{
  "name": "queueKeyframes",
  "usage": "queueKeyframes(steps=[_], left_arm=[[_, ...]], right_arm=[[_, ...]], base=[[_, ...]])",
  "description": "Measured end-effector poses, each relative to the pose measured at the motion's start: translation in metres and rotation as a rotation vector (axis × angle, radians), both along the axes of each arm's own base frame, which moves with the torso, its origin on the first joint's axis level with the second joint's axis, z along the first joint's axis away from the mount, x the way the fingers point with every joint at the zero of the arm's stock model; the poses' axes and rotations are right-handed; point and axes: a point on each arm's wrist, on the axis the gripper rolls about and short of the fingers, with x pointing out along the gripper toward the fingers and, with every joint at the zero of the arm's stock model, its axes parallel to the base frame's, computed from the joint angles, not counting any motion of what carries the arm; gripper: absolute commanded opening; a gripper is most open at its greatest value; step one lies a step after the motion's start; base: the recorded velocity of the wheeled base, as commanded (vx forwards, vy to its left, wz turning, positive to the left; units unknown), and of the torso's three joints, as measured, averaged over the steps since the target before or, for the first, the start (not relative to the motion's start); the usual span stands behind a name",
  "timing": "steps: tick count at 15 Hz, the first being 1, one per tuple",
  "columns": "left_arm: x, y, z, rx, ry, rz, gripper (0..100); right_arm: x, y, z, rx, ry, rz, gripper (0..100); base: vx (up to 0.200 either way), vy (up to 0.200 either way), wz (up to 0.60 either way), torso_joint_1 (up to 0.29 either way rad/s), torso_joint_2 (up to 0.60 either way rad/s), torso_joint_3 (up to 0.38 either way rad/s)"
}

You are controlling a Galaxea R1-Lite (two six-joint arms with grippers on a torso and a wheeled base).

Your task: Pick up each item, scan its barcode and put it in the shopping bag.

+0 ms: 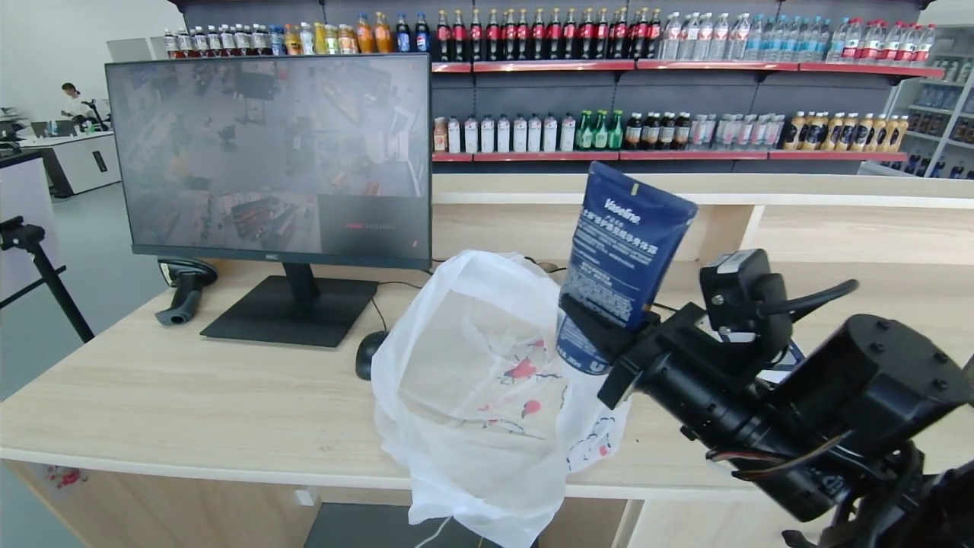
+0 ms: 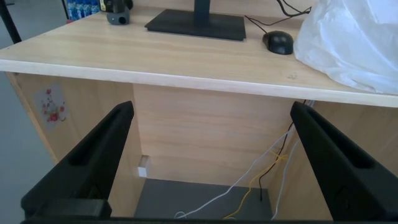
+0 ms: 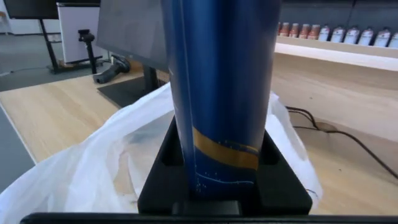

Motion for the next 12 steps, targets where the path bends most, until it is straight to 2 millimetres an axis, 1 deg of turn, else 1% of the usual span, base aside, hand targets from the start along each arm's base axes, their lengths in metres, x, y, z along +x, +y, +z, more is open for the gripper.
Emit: queueKeyframes(steps=[1, 2, 4, 9, 12], left_arm=[[0.000, 0.000, 0.000, 0.000, 0.000, 0.000, 100], [0.000, 0.000, 0.000, 0.000, 0.000, 0.000, 100], [0.000, 0.000, 0.000, 0.000, 0.000, 0.000, 100], [0.000, 0.000, 0.000, 0.006, 0.000, -0.001, 100], [0.000, 0.000, 0.000, 0.006, 0.001, -0.001, 100]], right_arm=[[0.002, 0.012, -0.004, -0.001, 0.007, 0.027, 0], [0.005, 0.019, -0.009, -0.005, 0.016, 0.040, 0], [0.010, 0.028, -0.015, -0.014, 0.024, 0.054, 0], [0.013, 0.029, -0.023, -0.032, 0.043, 0.050, 0], [0.016, 0.029, -0.024, -0.031, 0.042, 0.044, 0]], base=[[0.000, 0.000, 0.00, 0.000, 0.00, 0.000], [0.000, 0.000, 0.00, 0.000, 0.00, 0.000], [0.000, 0.000, 0.00, 0.000, 0.00, 0.000], [0.000, 0.000, 0.00, 0.000, 0.00, 0.000], [-0.200, 0.000, 0.00, 0.014, 0.00, -0.004]])
